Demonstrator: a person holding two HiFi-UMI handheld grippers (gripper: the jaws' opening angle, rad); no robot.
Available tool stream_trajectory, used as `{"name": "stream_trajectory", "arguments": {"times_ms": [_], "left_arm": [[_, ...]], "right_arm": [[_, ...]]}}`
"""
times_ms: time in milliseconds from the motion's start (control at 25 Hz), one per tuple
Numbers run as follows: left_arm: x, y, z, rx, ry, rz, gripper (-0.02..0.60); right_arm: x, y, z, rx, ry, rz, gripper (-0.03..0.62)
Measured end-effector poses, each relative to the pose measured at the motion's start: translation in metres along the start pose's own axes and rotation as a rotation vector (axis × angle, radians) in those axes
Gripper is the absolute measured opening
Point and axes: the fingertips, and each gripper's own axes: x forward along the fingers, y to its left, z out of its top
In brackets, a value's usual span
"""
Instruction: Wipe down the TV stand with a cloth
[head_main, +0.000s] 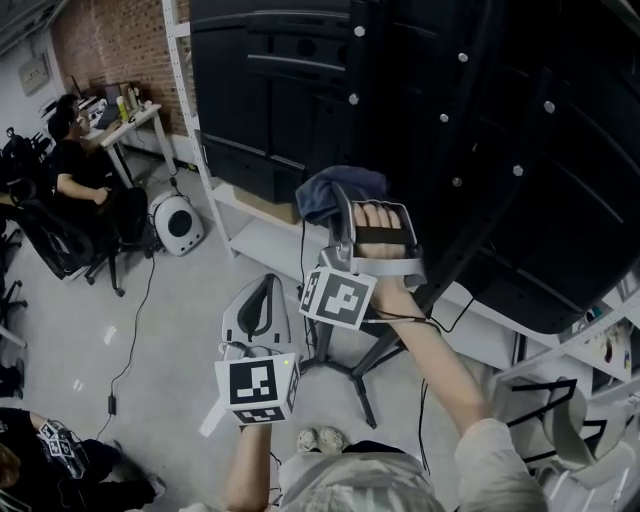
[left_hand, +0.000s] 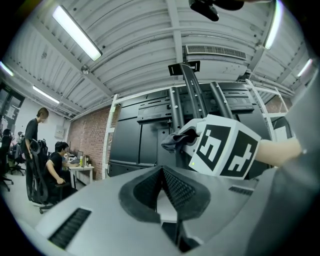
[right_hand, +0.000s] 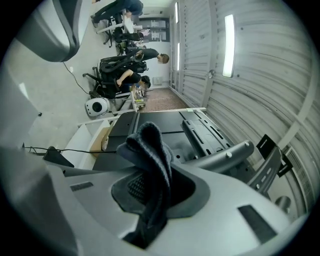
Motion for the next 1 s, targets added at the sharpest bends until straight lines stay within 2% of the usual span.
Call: {"name": "stream_trajectory", "arguments": {"times_ms": [1000], "left_arm": [[0.025, 0.004, -0.067, -0.078, 0.132, -0.012, 0.015]], "right_arm": [[-0.014, 0.098, -0.015, 0.034, 0.008, 0.148, 0.057]]}}
